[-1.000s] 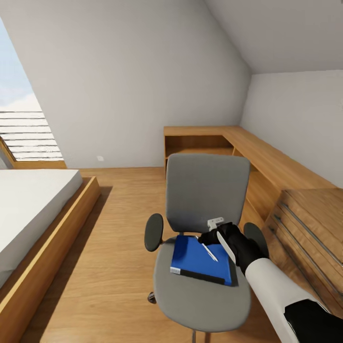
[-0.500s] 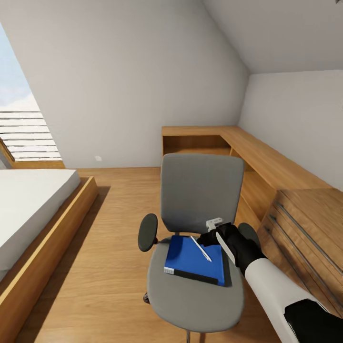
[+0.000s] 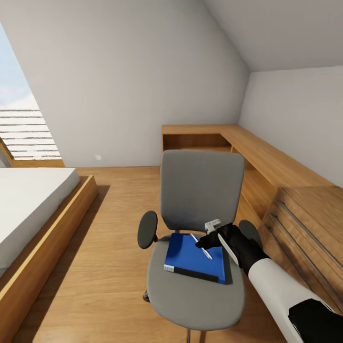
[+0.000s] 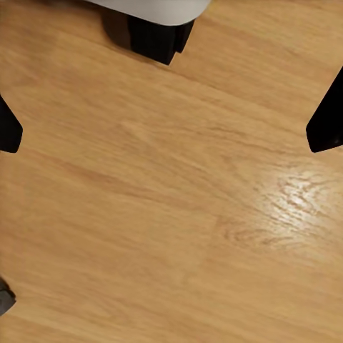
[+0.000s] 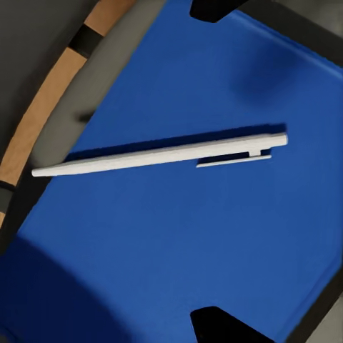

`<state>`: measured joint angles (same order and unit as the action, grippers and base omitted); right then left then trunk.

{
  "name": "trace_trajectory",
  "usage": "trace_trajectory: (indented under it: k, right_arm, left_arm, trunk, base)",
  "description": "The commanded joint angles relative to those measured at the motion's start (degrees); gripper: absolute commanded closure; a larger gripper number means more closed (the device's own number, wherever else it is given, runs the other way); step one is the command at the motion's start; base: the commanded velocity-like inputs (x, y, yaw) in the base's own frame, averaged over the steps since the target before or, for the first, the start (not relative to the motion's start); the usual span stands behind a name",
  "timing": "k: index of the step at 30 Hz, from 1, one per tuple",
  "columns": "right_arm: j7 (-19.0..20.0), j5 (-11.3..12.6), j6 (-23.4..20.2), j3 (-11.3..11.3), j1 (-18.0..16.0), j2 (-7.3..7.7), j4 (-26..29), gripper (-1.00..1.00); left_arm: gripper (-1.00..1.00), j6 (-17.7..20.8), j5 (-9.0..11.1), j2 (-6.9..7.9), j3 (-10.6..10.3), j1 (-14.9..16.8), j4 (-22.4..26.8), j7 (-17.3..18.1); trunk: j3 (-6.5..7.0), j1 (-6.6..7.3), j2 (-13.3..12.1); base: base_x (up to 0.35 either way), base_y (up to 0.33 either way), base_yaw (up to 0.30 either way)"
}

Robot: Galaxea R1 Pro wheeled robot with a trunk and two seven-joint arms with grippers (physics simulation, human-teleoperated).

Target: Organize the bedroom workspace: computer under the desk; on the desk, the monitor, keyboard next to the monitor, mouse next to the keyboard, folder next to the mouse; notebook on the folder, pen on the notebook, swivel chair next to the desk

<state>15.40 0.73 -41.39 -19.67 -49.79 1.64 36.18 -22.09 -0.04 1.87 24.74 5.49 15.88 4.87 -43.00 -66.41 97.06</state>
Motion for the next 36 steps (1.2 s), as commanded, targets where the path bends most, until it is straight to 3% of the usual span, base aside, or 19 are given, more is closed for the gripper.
trace_trajectory:
  k: [1, 9, 23, 36]
  right_arm:
    - [0.12, 0.05, -0.22, -0.27, -0.04, 0.13, 0.09, -1.0]
    - [1.26, -0.02, -0.26, 0.08, -0.04, 1.29, 0.76, -1.0]
    - [1.49, -0.09, -0.81, 0.15, -0.06, 1.36, 1.26, -1.0]
    - [1.52, -0.03, -9.98, 0.22, -0.34, 1.86, 1.29, -1.0]
  left_arm:
    - [-1.0, -0.14, 0.01, -0.02, 0.47, 0.05, -0.06, 0.51]
    - [-1.0, -0.14, 0.04, -0.02, 0.48, 0.04, -0.06, 0.49]
    - [-1.0, -0.14, 0.03, -0.02, 0.48, 0.04, -0.06, 0.49]
    - [-1.0, -0.14, 0.0, -0.02, 0.48, 0.05, -0.06, 0.49]
  trunk:
    - [-0.23, -0.22, 0.44]
    - [-1.67, -1.98, 3.65]
    - [-1.67, -1.98, 3.65]
    - [-1.67, -1.98, 3.65]
  base:
    - [0.0, 0.0, 0.0]
    - [0.0, 0.0, 0.0]
    - [0.0, 0.0, 0.0]
    - [0.0, 0.0, 0.0]
